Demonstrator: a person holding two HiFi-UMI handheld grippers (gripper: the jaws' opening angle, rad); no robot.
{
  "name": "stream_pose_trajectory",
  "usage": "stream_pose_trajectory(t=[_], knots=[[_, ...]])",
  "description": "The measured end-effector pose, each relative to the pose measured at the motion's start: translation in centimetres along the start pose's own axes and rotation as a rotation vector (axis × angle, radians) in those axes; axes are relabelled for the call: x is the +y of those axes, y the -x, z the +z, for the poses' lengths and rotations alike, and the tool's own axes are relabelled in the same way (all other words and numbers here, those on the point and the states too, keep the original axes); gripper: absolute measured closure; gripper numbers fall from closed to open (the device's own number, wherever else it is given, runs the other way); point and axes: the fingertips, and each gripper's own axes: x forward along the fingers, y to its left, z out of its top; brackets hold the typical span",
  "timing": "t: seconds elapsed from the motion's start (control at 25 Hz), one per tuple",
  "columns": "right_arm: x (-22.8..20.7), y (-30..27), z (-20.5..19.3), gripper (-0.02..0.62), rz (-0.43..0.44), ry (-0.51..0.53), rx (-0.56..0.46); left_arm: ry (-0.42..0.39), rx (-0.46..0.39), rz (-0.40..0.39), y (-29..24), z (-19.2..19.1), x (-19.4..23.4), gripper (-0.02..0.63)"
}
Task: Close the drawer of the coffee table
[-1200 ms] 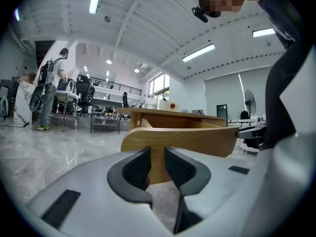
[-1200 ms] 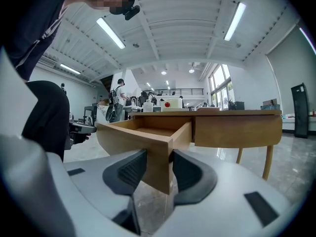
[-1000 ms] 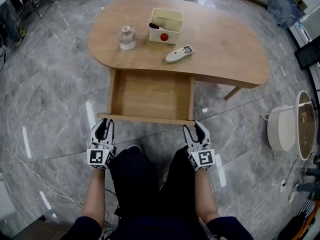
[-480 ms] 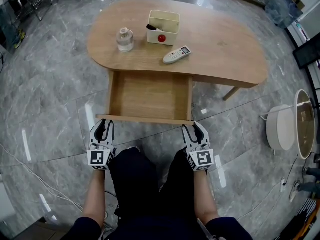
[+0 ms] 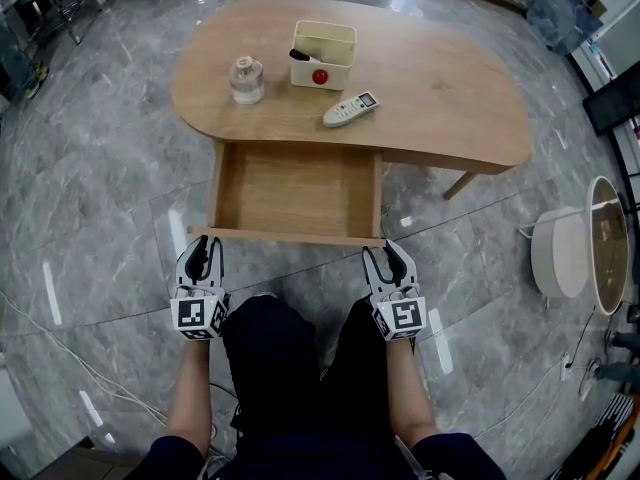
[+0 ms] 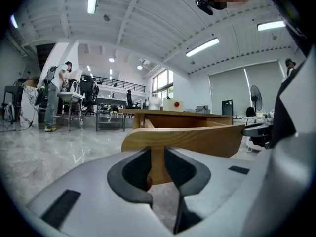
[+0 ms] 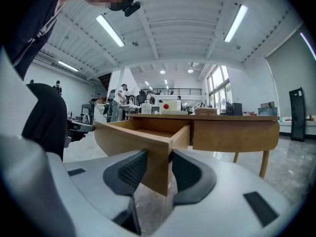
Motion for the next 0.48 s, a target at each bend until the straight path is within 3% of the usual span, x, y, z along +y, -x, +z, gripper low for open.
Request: stream_pose_trajectory(t=[0.48], knots=[[-0.6, -0.5, 1.0, 0.426, -0.022, 0.003, -0.022, -0.019, -0.010, 0.003, -0.5, 1.1, -0.1, 0.503]])
